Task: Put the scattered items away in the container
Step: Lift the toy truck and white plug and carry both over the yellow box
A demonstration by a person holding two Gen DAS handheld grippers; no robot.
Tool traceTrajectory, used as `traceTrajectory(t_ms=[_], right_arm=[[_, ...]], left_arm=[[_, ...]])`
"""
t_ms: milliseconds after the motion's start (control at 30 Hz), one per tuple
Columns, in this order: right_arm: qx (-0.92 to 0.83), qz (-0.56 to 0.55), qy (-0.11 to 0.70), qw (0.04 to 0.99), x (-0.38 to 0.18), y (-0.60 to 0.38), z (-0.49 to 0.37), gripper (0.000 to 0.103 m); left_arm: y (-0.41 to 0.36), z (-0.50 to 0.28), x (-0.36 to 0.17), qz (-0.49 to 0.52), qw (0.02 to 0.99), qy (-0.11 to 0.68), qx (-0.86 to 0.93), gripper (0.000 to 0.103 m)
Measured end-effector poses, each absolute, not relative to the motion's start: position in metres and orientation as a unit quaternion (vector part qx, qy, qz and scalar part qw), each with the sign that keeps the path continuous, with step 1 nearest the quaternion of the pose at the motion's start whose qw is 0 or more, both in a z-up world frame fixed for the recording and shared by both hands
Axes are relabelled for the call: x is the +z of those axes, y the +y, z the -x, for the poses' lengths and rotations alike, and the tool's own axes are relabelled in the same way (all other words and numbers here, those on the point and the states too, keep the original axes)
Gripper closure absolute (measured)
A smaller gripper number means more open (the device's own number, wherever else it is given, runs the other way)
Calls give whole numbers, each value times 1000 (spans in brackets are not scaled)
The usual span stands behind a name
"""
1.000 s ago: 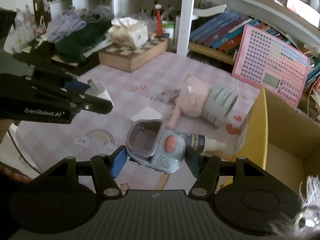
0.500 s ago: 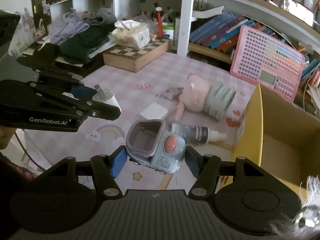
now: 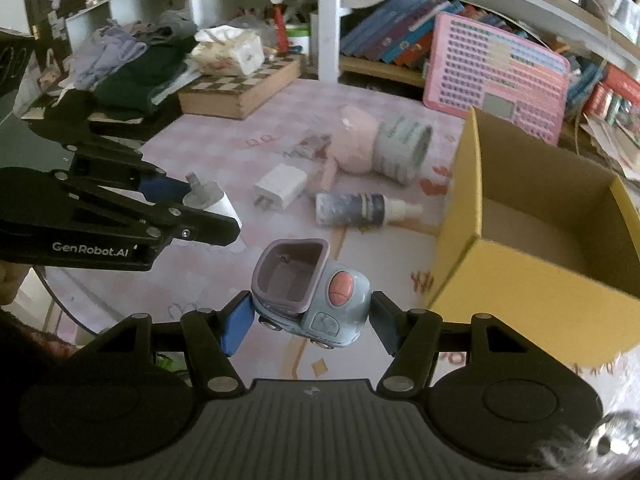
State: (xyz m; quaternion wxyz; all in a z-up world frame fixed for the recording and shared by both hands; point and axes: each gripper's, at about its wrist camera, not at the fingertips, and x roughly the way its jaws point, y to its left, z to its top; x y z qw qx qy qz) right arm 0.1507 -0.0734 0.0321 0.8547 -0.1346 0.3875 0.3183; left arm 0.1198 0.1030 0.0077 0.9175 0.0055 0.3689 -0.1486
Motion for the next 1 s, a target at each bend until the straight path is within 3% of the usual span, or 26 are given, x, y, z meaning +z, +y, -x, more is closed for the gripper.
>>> traceTrajectory(t_ms=[1000], right_arm=[[188, 69, 414, 888, 38, -162, -124, 42]], left_arm=[[18, -132, 8, -65, 884, 365, -285, 78]])
